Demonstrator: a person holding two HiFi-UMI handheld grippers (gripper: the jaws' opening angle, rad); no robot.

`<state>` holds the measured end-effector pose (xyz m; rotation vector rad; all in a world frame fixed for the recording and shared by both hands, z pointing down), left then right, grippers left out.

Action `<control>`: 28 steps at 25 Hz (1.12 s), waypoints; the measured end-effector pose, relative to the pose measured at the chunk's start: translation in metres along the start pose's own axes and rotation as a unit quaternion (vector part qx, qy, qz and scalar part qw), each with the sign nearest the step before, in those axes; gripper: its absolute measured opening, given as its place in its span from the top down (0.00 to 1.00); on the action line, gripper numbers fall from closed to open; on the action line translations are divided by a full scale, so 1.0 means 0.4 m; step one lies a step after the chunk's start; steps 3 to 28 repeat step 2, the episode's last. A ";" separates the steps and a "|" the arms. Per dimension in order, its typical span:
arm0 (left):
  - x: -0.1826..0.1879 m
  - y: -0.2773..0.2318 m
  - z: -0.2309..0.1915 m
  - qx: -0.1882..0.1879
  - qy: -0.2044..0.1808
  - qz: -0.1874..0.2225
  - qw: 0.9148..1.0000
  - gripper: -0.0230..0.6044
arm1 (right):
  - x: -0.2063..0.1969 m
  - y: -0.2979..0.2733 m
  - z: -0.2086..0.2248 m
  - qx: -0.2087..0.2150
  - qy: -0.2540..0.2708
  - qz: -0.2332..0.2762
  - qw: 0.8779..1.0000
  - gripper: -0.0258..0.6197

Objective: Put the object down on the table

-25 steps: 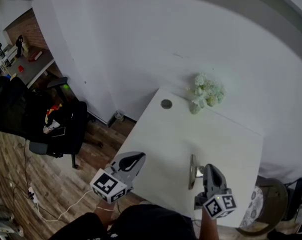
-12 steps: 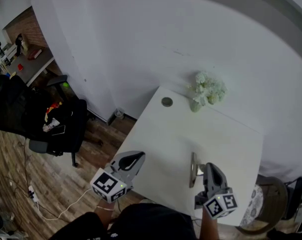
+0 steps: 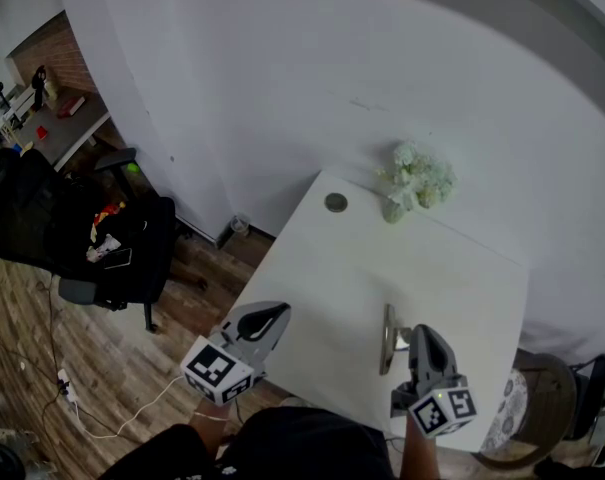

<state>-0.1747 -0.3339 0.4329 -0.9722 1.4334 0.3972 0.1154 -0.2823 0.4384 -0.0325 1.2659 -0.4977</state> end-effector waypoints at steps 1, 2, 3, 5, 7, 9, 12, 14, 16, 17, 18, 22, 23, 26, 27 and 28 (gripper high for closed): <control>-0.001 0.000 -0.002 0.000 0.000 0.000 1.000 0.97 | 0.000 -0.001 0.000 0.000 0.000 0.000 1.000 0.96; -0.002 -0.001 -0.003 0.001 0.000 0.001 1.000 0.97 | -0.001 -0.002 0.000 0.001 0.000 0.001 1.000 0.96; -0.002 -0.001 -0.003 0.001 0.000 0.001 1.000 0.97 | -0.001 -0.002 0.000 0.001 0.000 0.001 1.000 0.96; -0.002 -0.001 -0.003 0.001 0.000 0.001 1.000 0.97 | -0.001 -0.002 0.000 0.001 0.000 0.001 1.000 0.96; -0.002 -0.001 -0.003 0.001 0.000 0.001 1.000 0.97 | -0.001 -0.002 0.000 0.001 0.000 0.001 1.000 0.96; -0.002 -0.001 -0.003 0.001 0.000 0.001 1.000 0.97 | -0.001 -0.002 0.000 0.001 0.000 0.001 1.000 0.96; -0.002 -0.001 -0.003 0.001 0.000 0.001 1.000 0.97 | -0.001 -0.002 0.000 0.001 0.000 0.001 1.000 0.96; -0.002 -0.001 -0.003 0.001 0.000 0.001 1.000 0.97 | -0.001 -0.002 0.000 0.001 0.000 0.001 1.000 0.96; -0.002 -0.001 -0.003 0.001 0.000 0.001 1.000 0.97 | -0.001 -0.002 0.000 0.001 0.000 0.001 1.000 0.96; -0.002 -0.001 -0.003 0.001 0.000 0.001 1.000 0.97 | -0.001 -0.002 0.000 0.001 0.000 0.001 1.000 0.96; -0.002 -0.001 -0.003 0.001 0.000 0.001 1.000 0.97 | -0.001 -0.002 0.000 0.001 0.000 0.001 1.000 0.96; -0.002 -0.001 -0.003 0.001 0.000 0.001 1.000 0.97 | -0.001 -0.002 0.000 0.001 0.000 0.001 1.000 0.96; -0.002 -0.001 -0.003 0.001 0.000 0.001 1.000 0.97 | -0.001 -0.002 0.000 0.001 0.000 0.001 1.000 0.96; -0.002 -0.001 -0.003 0.001 0.000 0.001 1.000 0.97 | -0.001 -0.002 0.000 0.001 0.000 0.001 1.000 0.96; -0.002 -0.001 -0.003 0.001 0.000 0.001 1.000 0.97 | -0.001 -0.002 0.000 0.001 0.000 0.001 1.000 0.96; -0.002 -0.001 -0.003 0.001 0.000 0.001 1.000 0.97 | -0.001 -0.002 0.000 0.001 0.000 0.001 1.000 0.96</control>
Point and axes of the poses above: the fingertips, and each gripper's own axes: y backward along the fingers, z to its right, x out of its top, the point moved 5 cm from there along y, backward along the fingers, and after that the axes turned 11 degrees about -z, right-handed, at the moved point
